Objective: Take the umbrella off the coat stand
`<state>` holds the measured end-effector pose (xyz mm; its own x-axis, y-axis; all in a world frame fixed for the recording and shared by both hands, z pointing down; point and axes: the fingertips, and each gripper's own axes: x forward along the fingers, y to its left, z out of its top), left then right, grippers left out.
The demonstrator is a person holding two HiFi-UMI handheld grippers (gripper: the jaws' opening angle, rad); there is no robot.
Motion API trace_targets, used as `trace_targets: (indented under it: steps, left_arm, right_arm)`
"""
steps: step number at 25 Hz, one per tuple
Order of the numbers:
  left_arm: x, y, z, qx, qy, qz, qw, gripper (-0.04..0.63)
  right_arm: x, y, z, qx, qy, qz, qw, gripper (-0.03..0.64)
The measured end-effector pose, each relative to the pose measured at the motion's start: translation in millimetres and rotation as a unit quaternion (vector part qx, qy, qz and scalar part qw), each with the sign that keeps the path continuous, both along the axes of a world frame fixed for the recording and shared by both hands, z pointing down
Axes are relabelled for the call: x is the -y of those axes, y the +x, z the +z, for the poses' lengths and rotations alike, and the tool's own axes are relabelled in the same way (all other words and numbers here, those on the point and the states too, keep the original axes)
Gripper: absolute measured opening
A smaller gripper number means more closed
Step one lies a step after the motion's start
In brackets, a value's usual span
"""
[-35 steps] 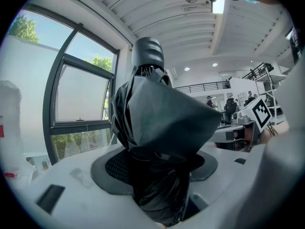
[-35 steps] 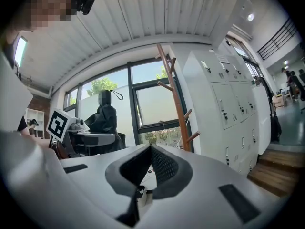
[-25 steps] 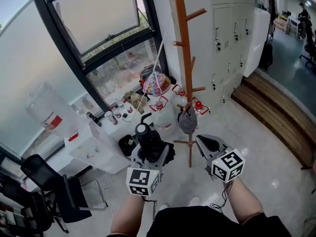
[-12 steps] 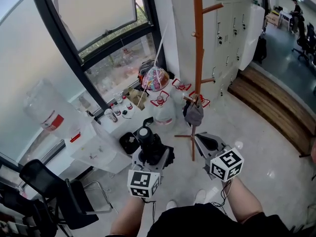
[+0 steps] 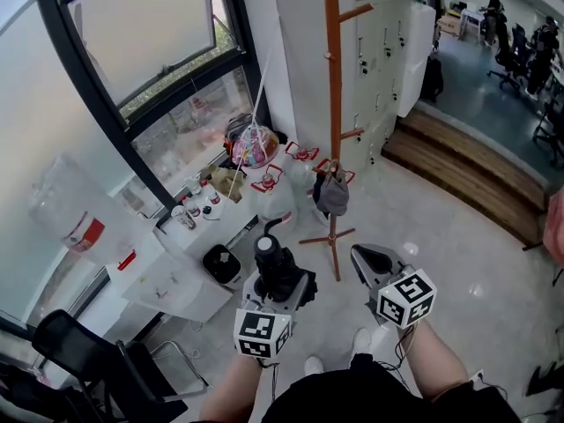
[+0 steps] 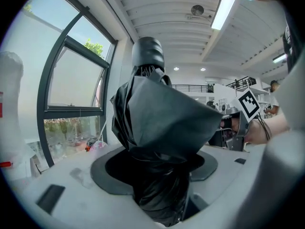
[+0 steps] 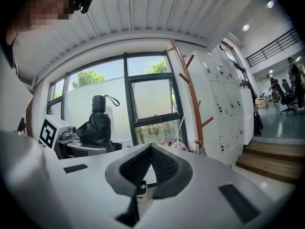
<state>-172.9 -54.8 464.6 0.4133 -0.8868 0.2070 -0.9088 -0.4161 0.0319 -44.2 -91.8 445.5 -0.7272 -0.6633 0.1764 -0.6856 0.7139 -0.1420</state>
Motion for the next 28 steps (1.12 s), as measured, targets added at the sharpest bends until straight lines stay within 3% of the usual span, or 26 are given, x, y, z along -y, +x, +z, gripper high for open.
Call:
trace_targets:
  steps: [14,28]
  left_arm:
    - [-29.6,40.8,19.7,-0.012,-0.02,0.091,0.9956,0.287]
    - [-33.3,45.4,10.7,-0.01,-0.01,0.101,0.9948,0.287]
  right_arm:
    - [-47.1,32.2,15.0,0.003,-0.012,0.081,0.997,0.052]
    - [-53.6,36.1,10.5,0.008,-0.002,0.092,0.996,0.052]
